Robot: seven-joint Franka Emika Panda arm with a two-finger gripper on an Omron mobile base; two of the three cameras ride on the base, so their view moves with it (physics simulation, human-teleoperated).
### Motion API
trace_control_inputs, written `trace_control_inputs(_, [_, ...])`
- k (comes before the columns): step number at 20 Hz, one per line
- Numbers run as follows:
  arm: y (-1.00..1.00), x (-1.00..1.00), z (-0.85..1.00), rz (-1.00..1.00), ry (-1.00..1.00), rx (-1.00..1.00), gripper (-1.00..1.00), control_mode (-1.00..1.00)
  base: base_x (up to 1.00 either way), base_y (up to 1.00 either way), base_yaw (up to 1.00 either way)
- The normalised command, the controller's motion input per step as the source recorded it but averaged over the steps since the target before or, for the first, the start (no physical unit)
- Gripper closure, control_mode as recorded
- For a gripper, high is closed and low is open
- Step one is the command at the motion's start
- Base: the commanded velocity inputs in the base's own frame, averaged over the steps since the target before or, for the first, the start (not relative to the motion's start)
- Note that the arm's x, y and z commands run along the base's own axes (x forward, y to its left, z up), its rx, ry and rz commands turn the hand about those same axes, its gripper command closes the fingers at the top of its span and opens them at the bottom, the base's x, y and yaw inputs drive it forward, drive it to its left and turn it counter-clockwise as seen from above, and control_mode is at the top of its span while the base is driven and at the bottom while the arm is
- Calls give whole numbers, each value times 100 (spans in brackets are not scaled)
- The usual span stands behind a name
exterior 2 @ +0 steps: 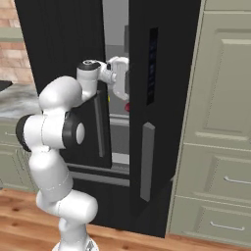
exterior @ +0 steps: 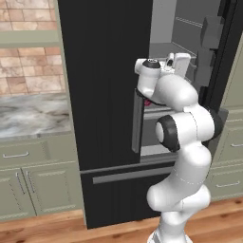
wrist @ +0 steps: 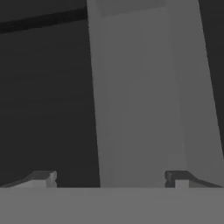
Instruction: Open the fridge, remove the pear, lemon, and shrimp, and place them on any counter.
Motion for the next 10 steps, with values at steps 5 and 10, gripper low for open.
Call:
trace_control_inputs(5, [-94, -45, 0, -12, 12, 0, -100, -100, 0, 0, 0])
trace_control_inputs(10, [-100, -90, 2, -8, 3, 0, -100, -100, 0, 0, 0])
